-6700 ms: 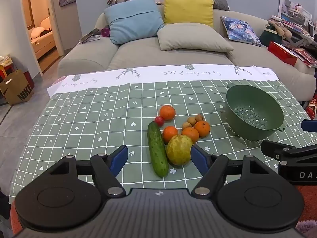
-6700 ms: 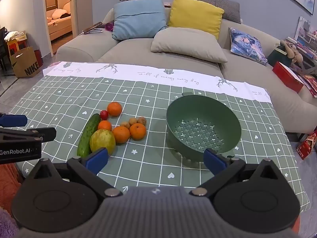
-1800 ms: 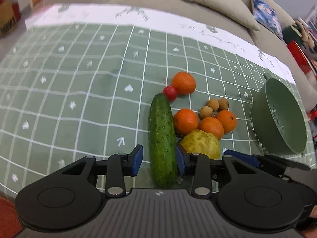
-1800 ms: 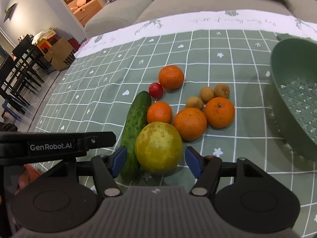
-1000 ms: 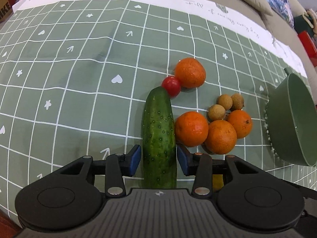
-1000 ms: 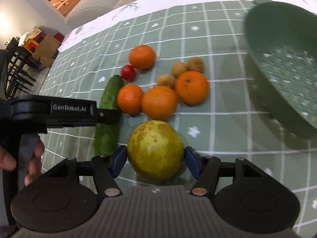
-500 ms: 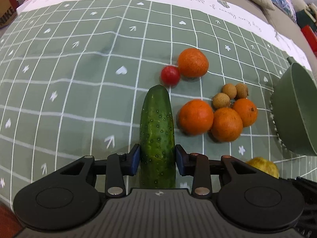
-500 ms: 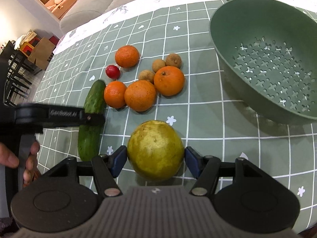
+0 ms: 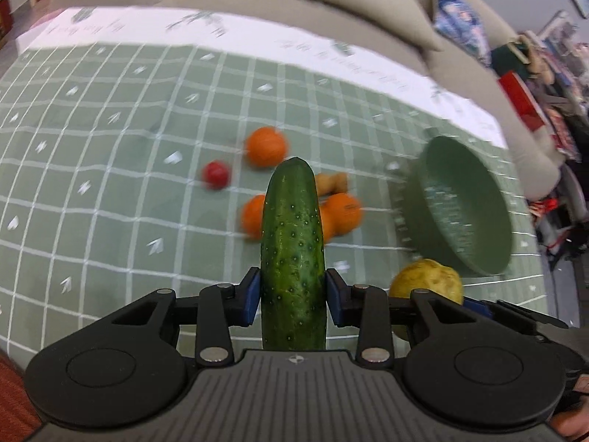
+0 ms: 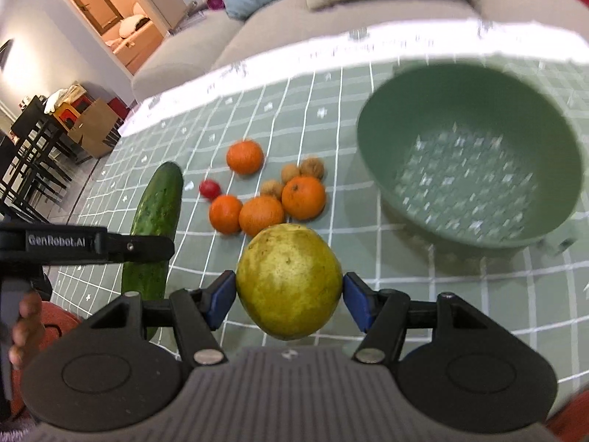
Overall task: Organize fruits
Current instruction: 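Carry the pear and cucumber into the green colander and release both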
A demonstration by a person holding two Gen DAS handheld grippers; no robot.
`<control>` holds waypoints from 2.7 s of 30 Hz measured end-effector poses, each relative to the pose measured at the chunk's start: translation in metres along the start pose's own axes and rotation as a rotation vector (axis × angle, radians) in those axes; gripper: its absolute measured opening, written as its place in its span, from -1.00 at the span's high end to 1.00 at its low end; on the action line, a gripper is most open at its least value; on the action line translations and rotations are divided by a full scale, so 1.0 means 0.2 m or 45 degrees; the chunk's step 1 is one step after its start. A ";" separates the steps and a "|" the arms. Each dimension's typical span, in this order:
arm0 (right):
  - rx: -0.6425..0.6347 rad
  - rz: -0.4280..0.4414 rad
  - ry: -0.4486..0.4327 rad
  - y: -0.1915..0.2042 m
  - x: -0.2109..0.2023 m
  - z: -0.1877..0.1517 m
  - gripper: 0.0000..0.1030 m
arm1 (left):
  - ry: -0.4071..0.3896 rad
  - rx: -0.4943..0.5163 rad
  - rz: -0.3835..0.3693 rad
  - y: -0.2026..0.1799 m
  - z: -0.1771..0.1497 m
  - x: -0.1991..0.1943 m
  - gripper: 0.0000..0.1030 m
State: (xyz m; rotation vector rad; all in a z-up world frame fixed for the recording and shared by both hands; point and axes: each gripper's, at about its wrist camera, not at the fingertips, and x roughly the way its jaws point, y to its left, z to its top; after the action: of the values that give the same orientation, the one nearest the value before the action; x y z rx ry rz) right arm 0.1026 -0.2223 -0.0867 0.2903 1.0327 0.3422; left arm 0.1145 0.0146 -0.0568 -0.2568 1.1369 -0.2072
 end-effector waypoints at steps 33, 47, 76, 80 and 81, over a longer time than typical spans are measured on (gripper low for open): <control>-0.316 -0.238 0.113 -0.56 0.11 0.33 -0.17 | 0.259 0.260 -0.172 -0.82 0.39 0.63 0.21; -0.401 -0.142 0.322 -0.40 0.10 0.17 -0.17 | 0.457 0.293 -0.052 -0.72 0.22 0.62 0.20; -0.478 -0.325 0.273 -0.23 0.00 0.20 -0.59 | 0.268 0.353 -0.180 -0.67 0.21 0.34 0.00; -0.459 -0.358 0.224 -0.22 -0.05 0.17 -0.64 | 0.093 0.357 -0.211 -0.60 0.20 0.16 0.00; -0.454 -0.368 0.210 -0.21 -0.07 0.17 -0.64 | 0.053 0.361 -0.206 -0.58 0.19 0.12 0.00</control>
State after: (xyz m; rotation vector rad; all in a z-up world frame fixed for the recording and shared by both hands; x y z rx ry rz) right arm 0.1314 -0.2680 -0.0761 -0.2107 1.1360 0.2845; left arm 0.1558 -0.0993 -0.0278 -0.0926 1.1137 -0.5142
